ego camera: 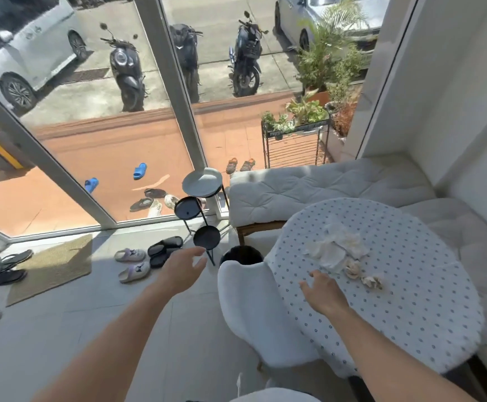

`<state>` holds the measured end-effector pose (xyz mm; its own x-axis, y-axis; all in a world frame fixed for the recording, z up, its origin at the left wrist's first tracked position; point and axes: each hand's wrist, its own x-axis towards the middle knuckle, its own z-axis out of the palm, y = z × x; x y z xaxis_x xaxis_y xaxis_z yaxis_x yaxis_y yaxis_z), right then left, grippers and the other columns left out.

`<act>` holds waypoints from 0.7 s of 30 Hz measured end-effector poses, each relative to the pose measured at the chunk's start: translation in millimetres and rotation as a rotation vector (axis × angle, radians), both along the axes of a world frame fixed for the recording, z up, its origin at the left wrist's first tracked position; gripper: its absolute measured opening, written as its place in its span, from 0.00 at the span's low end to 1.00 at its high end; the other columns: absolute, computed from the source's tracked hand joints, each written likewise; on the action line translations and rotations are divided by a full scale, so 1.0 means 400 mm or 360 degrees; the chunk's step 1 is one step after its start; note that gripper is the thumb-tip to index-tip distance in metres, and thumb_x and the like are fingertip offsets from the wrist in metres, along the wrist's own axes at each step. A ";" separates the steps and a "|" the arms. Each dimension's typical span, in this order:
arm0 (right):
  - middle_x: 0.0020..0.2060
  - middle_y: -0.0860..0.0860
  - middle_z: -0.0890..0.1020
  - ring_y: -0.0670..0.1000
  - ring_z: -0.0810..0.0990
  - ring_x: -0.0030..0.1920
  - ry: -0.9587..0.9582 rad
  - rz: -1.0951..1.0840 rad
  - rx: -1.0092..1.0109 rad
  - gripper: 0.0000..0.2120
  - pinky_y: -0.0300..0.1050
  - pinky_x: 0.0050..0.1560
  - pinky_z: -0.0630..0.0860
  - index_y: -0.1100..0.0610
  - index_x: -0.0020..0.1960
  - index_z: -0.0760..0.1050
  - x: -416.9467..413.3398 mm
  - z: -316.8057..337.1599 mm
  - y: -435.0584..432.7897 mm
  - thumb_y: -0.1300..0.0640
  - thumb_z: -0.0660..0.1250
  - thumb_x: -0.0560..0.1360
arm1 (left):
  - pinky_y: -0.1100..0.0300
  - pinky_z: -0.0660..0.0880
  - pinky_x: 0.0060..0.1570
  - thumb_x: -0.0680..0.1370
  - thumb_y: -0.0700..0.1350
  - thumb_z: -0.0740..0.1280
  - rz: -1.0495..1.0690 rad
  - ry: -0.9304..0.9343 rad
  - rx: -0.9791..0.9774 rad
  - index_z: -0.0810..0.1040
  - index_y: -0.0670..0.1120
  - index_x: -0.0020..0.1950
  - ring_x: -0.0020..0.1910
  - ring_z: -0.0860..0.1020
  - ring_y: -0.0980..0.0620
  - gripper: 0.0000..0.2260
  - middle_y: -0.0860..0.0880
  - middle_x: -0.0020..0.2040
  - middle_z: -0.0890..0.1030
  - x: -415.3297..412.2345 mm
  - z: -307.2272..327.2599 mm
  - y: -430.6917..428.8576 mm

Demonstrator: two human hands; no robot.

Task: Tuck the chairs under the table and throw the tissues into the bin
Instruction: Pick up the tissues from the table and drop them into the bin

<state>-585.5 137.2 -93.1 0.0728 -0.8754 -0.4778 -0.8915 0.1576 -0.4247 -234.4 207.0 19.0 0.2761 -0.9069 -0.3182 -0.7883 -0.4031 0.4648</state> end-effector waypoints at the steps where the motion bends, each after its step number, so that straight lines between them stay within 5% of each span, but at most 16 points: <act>1: 0.71 0.53 0.75 0.56 0.74 0.69 0.0002 -0.0043 0.0015 0.29 0.57 0.66 0.74 0.53 0.76 0.67 -0.013 -0.008 -0.011 0.38 0.59 0.80 | 0.49 0.81 0.61 0.83 0.53 0.65 -0.0046 0.0022 0.0014 0.82 0.51 0.69 0.61 0.84 0.48 0.16 0.51 0.61 0.86 -0.014 -0.005 -0.039; 7: 0.71 0.52 0.75 0.57 0.75 0.68 -0.0028 -0.0367 0.0101 0.30 0.58 0.67 0.74 0.52 0.77 0.66 -0.105 -0.064 -0.071 0.38 0.58 0.80 | 0.53 0.78 0.65 0.83 0.53 0.65 -0.0431 -0.0027 0.0072 0.81 0.51 0.71 0.64 0.83 0.51 0.17 0.54 0.67 0.84 -0.101 -0.074 -0.275; 11: 0.72 0.53 0.72 0.56 0.76 0.67 -0.0031 -0.0603 0.0133 0.29 0.57 0.66 0.75 0.53 0.78 0.65 -0.153 -0.083 -0.084 0.40 0.58 0.81 | 0.50 0.80 0.63 0.84 0.53 0.65 -0.0681 -0.0036 0.0144 0.82 0.51 0.69 0.61 0.83 0.49 0.16 0.52 0.64 0.85 -0.174 -0.121 -0.421; 15: 0.71 0.53 0.74 0.56 0.76 0.67 -0.0050 -0.0806 0.0183 0.28 0.54 0.64 0.76 0.53 0.77 0.65 -0.187 -0.111 -0.113 0.40 0.59 0.82 | 0.45 0.81 0.59 0.82 0.54 0.62 -0.0953 0.0099 0.0248 0.84 0.51 0.55 0.50 0.83 0.52 0.13 0.57 0.51 0.82 -0.244 -0.196 -0.564; 21: 0.71 0.55 0.70 0.57 0.76 0.65 0.0027 -0.1075 0.0211 0.28 0.52 0.57 0.75 0.53 0.77 0.62 -0.192 -0.168 -0.201 0.41 0.60 0.82 | 0.53 0.80 0.64 0.84 0.56 0.64 -0.1169 0.0259 0.0389 0.80 0.51 0.72 0.63 0.84 0.53 0.19 0.54 0.69 0.83 -0.342 -0.343 -0.748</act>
<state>-662.5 56.6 -160.4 -0.4768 -0.6601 -0.5804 -0.5856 0.7310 -0.3503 -371.1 -92.3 -118.3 -0.4334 -0.7382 -0.5169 -0.8220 0.0885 0.5626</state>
